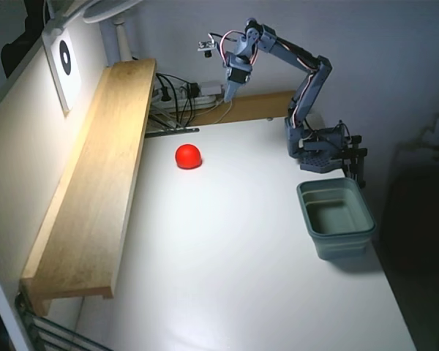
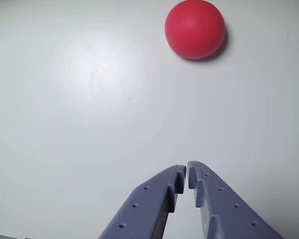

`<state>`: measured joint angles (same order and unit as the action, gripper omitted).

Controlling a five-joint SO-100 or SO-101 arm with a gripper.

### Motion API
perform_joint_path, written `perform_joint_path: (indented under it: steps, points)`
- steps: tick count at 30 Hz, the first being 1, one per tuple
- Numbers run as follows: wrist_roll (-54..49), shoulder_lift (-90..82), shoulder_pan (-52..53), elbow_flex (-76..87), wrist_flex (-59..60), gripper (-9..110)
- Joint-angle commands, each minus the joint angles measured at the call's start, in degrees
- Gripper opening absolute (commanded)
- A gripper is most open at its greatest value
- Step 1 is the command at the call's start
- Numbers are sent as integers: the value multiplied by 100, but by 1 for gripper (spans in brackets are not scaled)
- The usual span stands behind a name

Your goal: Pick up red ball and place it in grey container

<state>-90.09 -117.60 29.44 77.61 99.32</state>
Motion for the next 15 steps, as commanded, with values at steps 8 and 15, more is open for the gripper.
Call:
perform_joint_path:
  steps: [8, 15]
  points:
    - [9, -164, 71, -186, 68, 38]
    - [9, -164, 71, -186, 68, 38]
